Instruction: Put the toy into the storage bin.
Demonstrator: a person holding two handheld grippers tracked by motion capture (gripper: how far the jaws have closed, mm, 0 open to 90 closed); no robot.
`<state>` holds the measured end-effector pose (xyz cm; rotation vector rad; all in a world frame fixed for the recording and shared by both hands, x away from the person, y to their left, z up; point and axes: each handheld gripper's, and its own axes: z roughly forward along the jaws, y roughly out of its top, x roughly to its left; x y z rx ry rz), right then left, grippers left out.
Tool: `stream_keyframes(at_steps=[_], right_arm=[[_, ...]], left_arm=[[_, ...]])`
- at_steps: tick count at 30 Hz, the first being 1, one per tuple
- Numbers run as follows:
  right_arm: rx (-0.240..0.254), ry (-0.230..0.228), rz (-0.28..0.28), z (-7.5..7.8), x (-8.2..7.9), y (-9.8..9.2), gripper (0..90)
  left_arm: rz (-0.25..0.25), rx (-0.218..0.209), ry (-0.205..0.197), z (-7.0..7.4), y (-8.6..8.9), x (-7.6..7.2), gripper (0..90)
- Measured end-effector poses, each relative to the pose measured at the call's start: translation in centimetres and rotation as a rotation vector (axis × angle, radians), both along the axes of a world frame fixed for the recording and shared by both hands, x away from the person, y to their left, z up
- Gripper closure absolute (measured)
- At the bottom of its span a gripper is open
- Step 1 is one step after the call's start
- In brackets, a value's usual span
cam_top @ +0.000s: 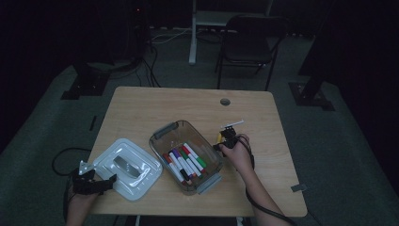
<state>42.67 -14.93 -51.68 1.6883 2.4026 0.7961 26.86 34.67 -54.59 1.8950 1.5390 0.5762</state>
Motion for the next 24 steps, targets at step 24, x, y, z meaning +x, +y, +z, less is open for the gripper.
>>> stream_keyframes(at_steps=[24], right_arm=[[0.042, 0.033, -0.053, 1.0, 0.6, -3.2, 76.6]], left_arm=[[0.0, 0.0, 0.0, 0.0, 0.0, 0.0, 0.5]])
